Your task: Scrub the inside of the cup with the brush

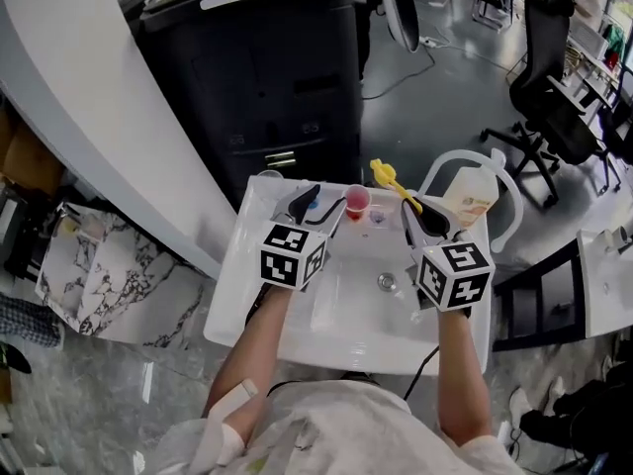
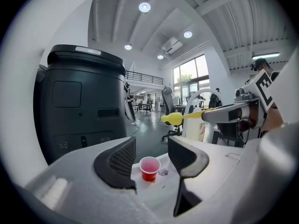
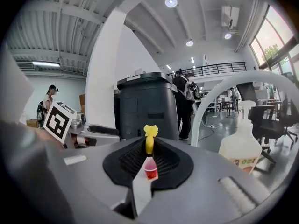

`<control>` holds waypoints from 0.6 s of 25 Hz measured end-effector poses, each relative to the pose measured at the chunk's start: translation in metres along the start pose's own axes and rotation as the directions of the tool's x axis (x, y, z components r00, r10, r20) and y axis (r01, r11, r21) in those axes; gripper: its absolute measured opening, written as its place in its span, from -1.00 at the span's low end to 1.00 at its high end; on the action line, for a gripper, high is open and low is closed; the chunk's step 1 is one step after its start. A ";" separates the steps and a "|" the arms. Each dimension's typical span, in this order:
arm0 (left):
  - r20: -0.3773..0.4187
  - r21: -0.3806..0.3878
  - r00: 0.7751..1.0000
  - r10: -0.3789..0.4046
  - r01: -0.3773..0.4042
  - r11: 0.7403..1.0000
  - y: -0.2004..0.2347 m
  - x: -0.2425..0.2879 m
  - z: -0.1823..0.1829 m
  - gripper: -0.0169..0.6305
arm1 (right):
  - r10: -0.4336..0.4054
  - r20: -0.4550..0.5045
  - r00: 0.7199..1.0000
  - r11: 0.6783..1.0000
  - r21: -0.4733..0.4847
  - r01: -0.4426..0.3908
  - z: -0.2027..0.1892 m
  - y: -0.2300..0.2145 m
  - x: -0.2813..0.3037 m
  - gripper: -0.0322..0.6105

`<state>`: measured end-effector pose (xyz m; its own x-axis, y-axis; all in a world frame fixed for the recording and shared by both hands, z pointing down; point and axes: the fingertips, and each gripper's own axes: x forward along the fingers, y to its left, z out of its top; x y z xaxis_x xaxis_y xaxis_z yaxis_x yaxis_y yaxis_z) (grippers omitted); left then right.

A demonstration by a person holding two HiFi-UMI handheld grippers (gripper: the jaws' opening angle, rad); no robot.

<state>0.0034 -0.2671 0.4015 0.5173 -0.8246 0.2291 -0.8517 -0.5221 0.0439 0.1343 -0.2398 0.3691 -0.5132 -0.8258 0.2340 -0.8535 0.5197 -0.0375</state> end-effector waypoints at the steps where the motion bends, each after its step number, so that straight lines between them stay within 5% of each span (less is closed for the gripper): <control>1: 0.002 -0.006 1.000 0.007 -0.007 1.000 -0.002 0.003 0.001 -0.27 | 0.011 0.001 1.000 1.000 0.006 -0.011 0.000 -0.004 0.002 -0.79; 15: -0.017 0.014 0.999 0.040 -0.040 0.999 -0.009 0.023 0.002 -0.23 | 0.090 -0.004 0.996 0.995 0.050 -0.090 -0.011 -0.020 0.019 -0.79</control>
<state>0.0232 -0.2818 0.4040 0.4810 -0.8411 0.2475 -0.8706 -0.4916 0.0213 0.1423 -0.2639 0.3850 -0.5875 -0.7747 0.2339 -0.8075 0.5801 -0.1068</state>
